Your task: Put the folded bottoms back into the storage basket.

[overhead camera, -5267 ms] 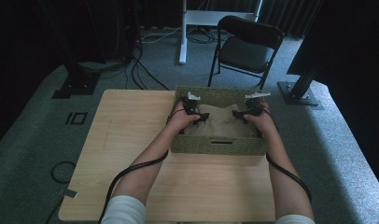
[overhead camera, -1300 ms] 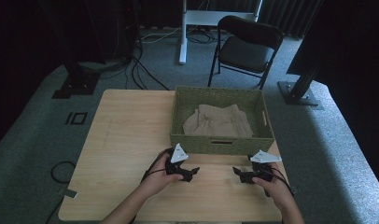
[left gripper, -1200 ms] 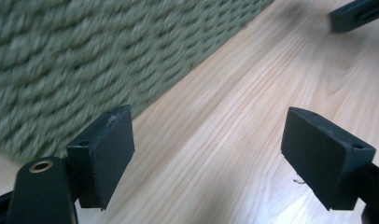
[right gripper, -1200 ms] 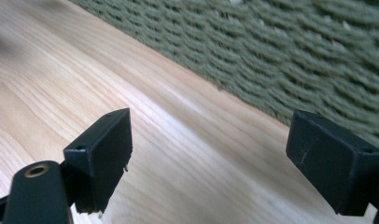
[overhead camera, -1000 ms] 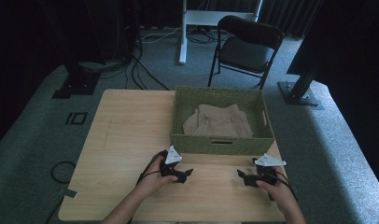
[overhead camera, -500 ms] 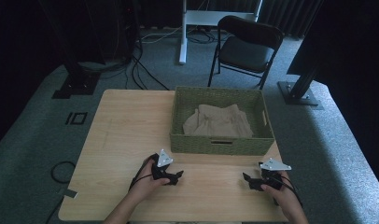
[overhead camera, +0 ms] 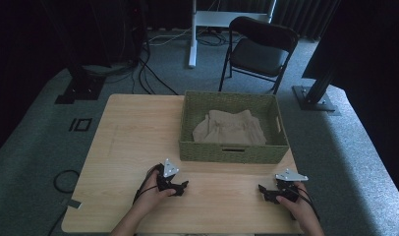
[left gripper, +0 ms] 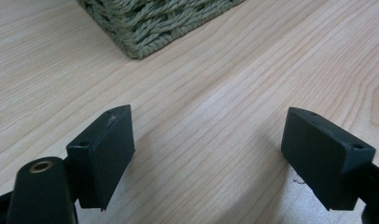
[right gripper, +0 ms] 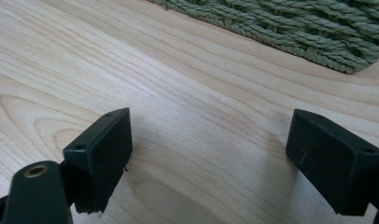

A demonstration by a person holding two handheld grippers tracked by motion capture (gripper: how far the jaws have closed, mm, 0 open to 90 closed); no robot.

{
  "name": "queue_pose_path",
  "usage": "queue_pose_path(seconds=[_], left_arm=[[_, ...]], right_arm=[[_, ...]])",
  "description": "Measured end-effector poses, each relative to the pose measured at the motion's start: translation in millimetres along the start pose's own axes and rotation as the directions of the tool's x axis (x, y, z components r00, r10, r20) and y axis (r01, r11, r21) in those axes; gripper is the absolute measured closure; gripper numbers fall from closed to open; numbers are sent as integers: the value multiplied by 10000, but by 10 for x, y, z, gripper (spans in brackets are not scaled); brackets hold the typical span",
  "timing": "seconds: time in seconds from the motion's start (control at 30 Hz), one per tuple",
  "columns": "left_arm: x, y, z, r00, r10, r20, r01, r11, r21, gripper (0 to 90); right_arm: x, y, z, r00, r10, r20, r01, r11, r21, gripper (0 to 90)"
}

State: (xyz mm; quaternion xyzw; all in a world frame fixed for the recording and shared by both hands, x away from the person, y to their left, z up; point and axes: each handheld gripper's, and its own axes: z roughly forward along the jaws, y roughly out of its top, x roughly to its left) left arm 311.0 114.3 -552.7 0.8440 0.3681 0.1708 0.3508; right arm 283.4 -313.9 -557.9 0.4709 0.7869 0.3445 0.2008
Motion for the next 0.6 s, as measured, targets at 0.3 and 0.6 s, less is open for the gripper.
queue_pose_path(seconds=[0.3,0.6], left_arm=[[38,8,15,9934,-874,-737,879,9961,38,160],[42,30,39,9869,-1203,-1075,1213,9926,32,142]], right_arm=[[0,11,16,9999,70,74,-70,10000,10,124],[1,10,17,9999,72,79,-72,10000,5,124]])
